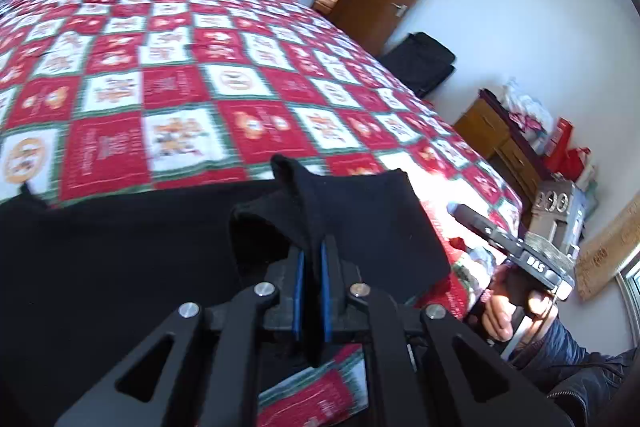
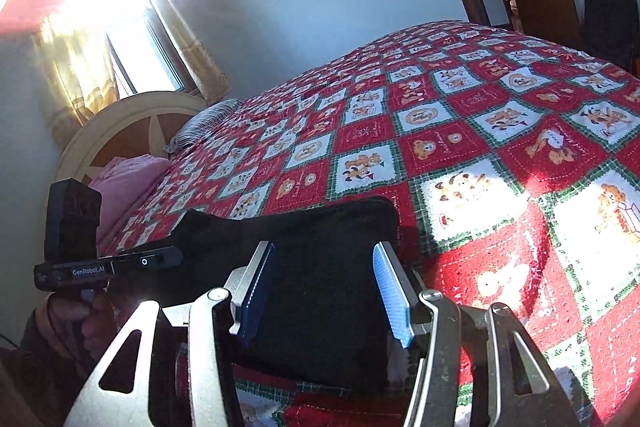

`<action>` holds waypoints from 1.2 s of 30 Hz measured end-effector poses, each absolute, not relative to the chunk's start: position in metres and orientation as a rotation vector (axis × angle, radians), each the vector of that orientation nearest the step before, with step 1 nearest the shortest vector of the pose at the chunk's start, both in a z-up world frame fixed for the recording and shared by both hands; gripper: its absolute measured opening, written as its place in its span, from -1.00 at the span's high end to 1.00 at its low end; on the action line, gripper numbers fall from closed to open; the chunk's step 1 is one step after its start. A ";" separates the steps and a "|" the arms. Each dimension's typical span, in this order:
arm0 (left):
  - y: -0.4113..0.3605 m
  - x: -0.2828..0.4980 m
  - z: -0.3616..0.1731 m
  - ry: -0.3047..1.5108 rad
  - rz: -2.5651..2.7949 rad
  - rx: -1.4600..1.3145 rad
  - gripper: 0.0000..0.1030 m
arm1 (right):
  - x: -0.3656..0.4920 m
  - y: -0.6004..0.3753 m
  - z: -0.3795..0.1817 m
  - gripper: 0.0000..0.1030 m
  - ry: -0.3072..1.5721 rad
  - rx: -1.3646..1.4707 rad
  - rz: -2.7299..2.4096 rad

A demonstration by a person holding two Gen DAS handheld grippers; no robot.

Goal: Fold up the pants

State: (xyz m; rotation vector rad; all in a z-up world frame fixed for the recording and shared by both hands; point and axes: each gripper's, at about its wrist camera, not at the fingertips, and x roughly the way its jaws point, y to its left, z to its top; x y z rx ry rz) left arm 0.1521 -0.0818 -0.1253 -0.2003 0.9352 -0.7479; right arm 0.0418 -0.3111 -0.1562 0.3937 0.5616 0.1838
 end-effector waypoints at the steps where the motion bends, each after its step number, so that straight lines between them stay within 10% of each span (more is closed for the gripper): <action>1: -0.075 0.154 -0.126 0.936 -0.738 -0.211 0.85 | 0.042 -0.309 -0.156 -0.03 0.562 0.388 0.188; 30: -0.046 0.157 -0.169 0.923 -0.582 -0.100 0.67 | 0.088 -0.259 -0.160 -0.03 0.703 0.259 0.315; 36: -0.037 0.156 -0.169 0.915 -0.562 -0.109 0.28 | 0.125 -0.272 -0.188 -0.04 0.818 0.304 0.248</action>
